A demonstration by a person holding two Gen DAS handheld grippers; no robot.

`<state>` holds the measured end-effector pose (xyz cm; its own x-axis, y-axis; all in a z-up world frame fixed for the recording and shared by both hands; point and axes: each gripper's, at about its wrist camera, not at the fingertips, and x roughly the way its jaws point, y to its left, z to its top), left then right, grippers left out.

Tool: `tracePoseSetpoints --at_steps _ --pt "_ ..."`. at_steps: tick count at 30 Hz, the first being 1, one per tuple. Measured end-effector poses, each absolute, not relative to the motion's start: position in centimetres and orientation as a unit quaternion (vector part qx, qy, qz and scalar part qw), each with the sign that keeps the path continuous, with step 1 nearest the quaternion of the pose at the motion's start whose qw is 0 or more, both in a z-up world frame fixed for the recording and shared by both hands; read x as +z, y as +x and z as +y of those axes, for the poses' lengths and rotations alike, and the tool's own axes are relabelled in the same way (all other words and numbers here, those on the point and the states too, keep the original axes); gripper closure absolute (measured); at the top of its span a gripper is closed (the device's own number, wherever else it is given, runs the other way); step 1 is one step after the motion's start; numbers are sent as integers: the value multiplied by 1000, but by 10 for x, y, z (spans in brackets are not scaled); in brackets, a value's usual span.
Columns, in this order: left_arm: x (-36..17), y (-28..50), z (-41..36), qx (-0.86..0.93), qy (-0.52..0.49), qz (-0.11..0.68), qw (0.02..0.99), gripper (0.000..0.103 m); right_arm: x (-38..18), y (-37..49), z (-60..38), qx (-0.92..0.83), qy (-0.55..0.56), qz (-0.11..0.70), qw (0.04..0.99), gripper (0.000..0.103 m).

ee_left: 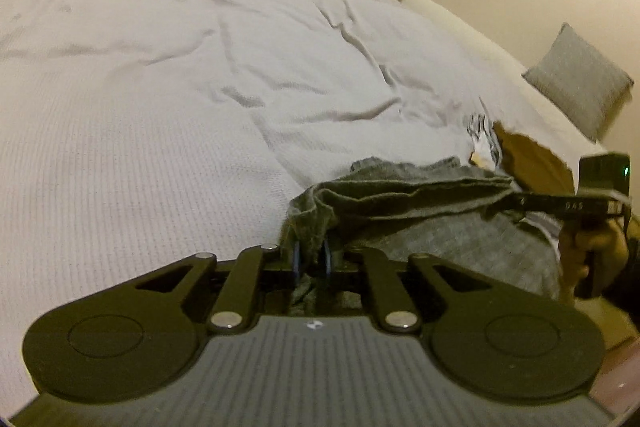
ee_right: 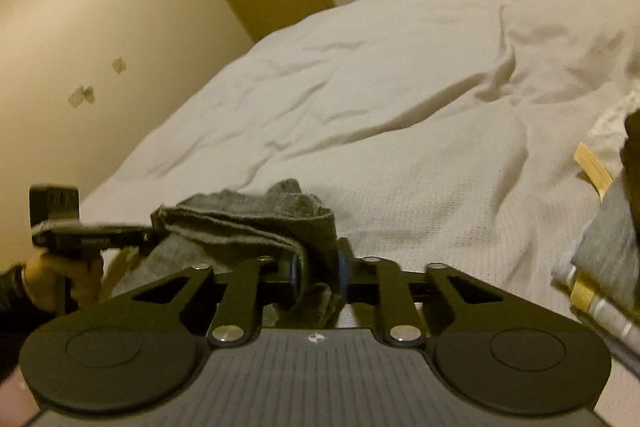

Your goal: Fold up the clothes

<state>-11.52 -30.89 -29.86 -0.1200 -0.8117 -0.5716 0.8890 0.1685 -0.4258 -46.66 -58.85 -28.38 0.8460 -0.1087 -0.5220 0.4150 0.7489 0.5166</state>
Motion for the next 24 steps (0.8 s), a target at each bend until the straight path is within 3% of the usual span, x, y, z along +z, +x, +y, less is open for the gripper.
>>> tracePoseSetpoints --at_steps 4,9,14,16,24 --pt "-281 -112 -302 -639 20 375 671 97 -275 -465 -596 -146 352 207 901 93" --pt "-302 -92 -329 -601 12 441 666 97 -294 -434 -619 -171 380 247 875 91" --pt "-313 -70 -323 -574 -56 471 668 87 -298 -437 -621 -200 384 229 872 76" --pt "-306 -64 -313 -559 -63 458 688 87 -292 -445 -616 -212 378 214 875 65" --pt "-264 -91 -278 -562 5 369 740 87 -287 -465 -613 -219 440 160 856 55"
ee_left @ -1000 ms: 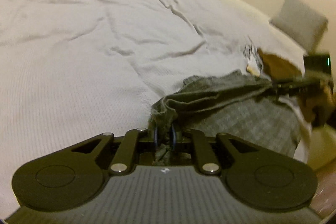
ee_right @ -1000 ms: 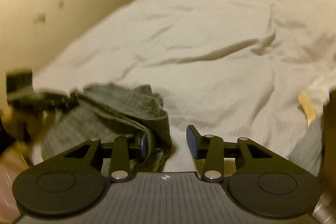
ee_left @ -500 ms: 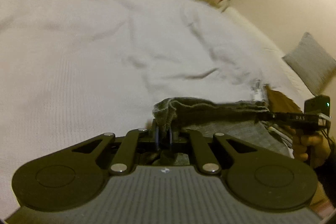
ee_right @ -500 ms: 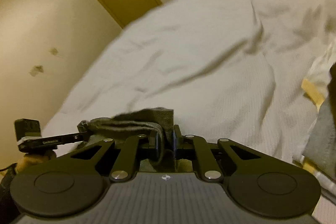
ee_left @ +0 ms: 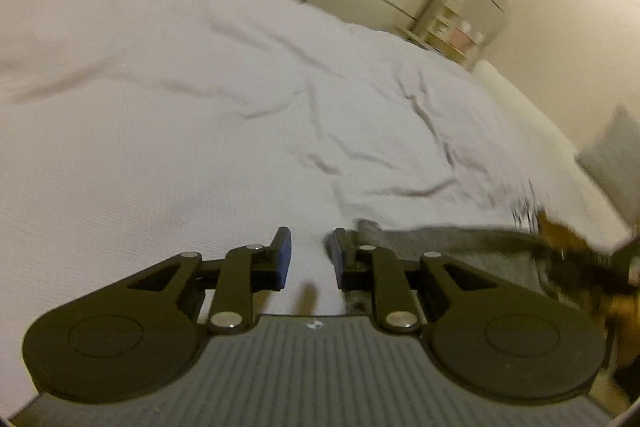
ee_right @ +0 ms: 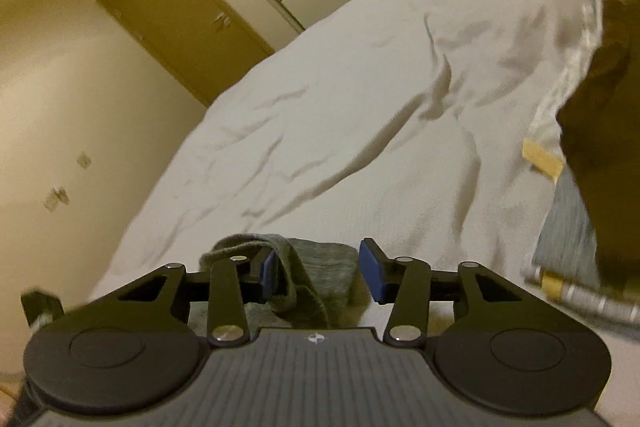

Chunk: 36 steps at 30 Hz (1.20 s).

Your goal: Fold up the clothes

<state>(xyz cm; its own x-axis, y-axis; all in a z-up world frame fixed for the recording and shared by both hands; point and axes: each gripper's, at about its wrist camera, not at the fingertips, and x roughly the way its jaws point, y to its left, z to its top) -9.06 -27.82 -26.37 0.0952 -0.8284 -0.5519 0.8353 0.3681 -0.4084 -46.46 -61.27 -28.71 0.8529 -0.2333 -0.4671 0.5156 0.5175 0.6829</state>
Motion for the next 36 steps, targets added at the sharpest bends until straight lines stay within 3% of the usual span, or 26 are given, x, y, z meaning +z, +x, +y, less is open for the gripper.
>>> tracePoseSetpoints --at_steps 6,9,13,21,25,28,31,35,36 --pt "-261 -140 -296 -619 105 324 707 86 -300 -456 -633 -240 490 158 823 48" --pt "-279 -144 -313 -604 157 327 710 84 -298 -457 -644 -240 493 146 823 46" --pt "-296 -135 -318 -585 165 348 714 81 -284 -475 -659 -247 489 102 830 35" --pt "-273 -140 -303 -594 127 308 732 82 -279 -470 -615 -212 383 181 881 33" --pt "-284 -142 -316 -580 177 312 731 80 -305 -455 -599 -225 352 241 876 34" --pt "-283 -143 -308 -565 193 298 745 79 -296 -466 -587 -290 301 242 876 34" --pt "-267 -165 -287 -559 235 226 762 81 -276 -482 -549 -294 216 234 901 34" --pt "-252 -218 -246 -588 293 102 747 75 -268 -491 -472 -270 43 263 925 35" --pt "-252 -236 -235 -601 310 69 734 71 -270 -490 -453 -262 -3 273 926 40"
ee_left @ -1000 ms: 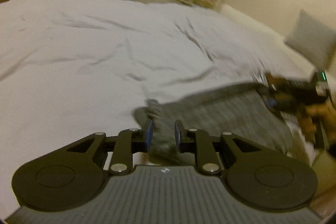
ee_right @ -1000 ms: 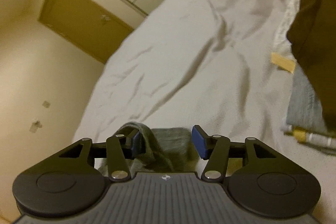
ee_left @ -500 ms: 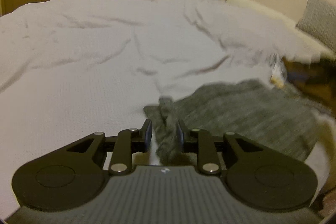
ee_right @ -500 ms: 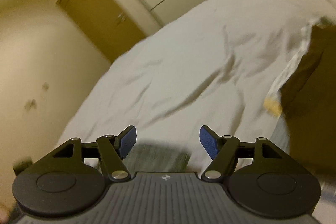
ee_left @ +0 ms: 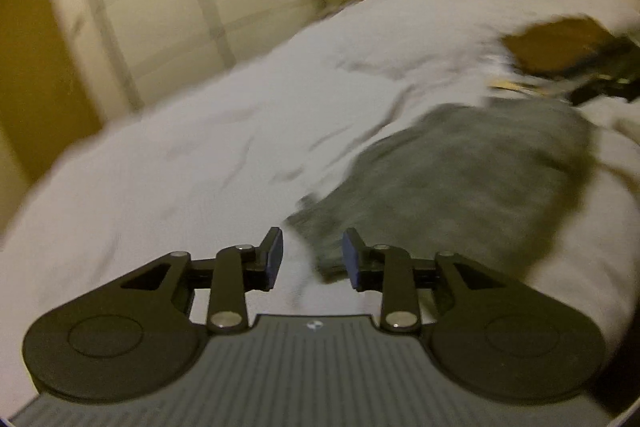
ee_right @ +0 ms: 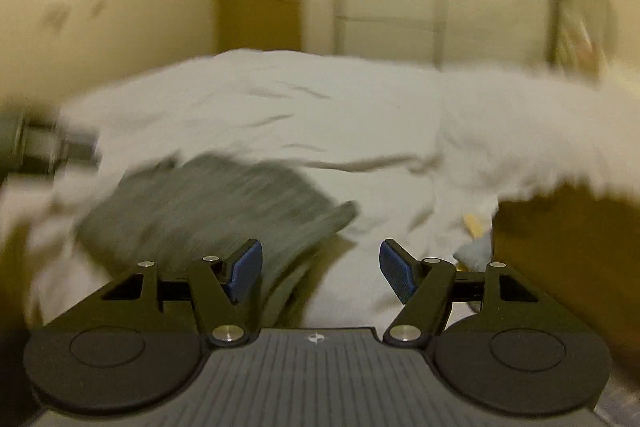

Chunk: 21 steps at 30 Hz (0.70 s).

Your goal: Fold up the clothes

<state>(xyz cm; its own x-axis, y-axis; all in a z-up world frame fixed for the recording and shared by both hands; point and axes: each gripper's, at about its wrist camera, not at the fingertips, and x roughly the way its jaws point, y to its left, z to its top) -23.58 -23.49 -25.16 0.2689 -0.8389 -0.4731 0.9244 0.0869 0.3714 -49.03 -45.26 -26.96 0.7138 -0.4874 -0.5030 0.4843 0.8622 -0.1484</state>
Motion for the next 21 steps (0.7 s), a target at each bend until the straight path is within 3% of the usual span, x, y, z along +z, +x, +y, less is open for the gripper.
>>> tracePoseSetpoints --at_steps 4,10,11,14,15,21 --pt "-280 -304 -218 -633 413 -37 653 62 -290 -479 -393 -236 -178 309 904 46" --pt "-338 -354 -251 -559 555 -153 596 69 -326 -435 -363 -209 -347 342 848 50" --pt "-340 -353 -259 -548 560 -155 602 79 -331 -427 -362 -206 -373 348 835 50" --pt "-334 -344 -276 -544 550 -129 620 94 -350 -405 -365 -201 -438 370 794 53" --pt "-330 -341 -274 -550 542 -118 624 95 -355 -402 -370 -201 -452 378 783 64" --pt "-310 -323 -269 -579 505 -63 637 96 -359 -413 -399 -214 -437 392 781 71"
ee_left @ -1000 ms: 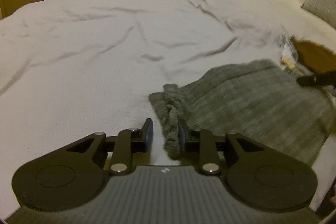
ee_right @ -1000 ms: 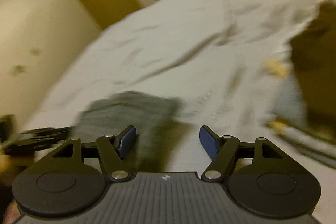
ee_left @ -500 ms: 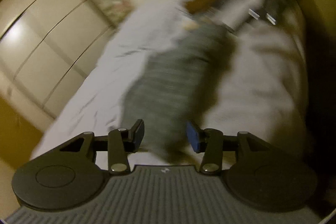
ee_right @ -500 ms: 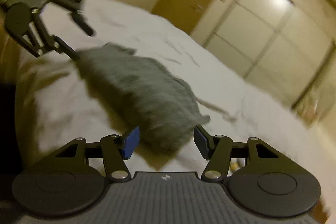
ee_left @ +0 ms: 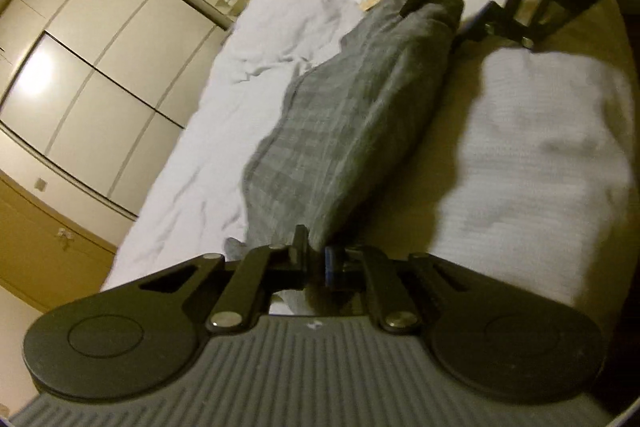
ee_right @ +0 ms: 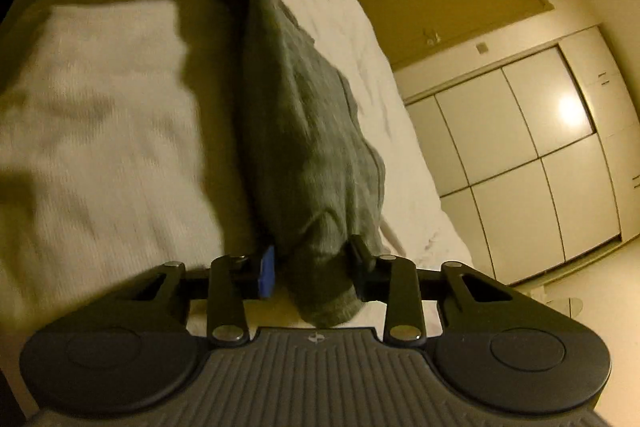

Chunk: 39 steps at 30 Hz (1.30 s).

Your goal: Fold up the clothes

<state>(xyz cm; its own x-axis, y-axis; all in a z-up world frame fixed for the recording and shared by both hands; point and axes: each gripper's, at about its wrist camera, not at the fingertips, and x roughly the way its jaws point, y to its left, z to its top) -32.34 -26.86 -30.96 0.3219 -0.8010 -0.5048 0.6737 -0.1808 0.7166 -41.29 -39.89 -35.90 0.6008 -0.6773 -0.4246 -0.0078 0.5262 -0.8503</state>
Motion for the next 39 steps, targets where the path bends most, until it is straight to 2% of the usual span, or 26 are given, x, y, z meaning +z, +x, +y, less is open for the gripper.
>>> tracePoseSetpoints --at_steps 5,6,8,13,18,20,24,29,30,32,33,34,39 --pt "-309 -327 -267 -580 514 -67 629 97 -366 -411 -405 -216 -454 401 766 71" --pt "-307 -328 -264 -580 517 -70 625 97 -364 -412 -409 -219 -448 404 767 78" --pt "-304 -329 -257 -581 523 -76 619 98 -354 -417 -413 -221 -429 401 779 83" --pt "-291 -347 -234 -592 512 -76 618 98 -335 -436 -396 -219 -410 394 793 83" --pt "-320 -359 -219 -599 523 -50 605 97 -345 -459 -388 -216 -387 415 794 83" --pt "-318 -356 -210 -598 518 -43 610 91 -338 -469 -391 -235 -363 416 800 88" --pt "-305 -330 -201 -605 483 1 633 84 -319 -494 -414 -293 -289 411 813 88" --pt "-279 -281 -194 -620 364 107 687 83 -279 -511 -445 -333 -108 349 869 81" --pt "-273 -268 -196 -620 332 126 699 83 -274 -521 -449 -331 -65 329 882 74" --pt "-262 -246 -206 -619 278 162 717 73 -265 -526 -456 -316 27 287 904 63" --pt "-258 -236 -211 -618 253 178 723 72 -262 -525 -461 -304 69 268 911 55" --pt "-255 -226 -219 -620 231 194 725 72 -261 -521 -467 -292 107 251 917 52" --pt "-257 -193 -271 -611 180 268 723 70 -268 -492 -507 -255 236 211 914 46"
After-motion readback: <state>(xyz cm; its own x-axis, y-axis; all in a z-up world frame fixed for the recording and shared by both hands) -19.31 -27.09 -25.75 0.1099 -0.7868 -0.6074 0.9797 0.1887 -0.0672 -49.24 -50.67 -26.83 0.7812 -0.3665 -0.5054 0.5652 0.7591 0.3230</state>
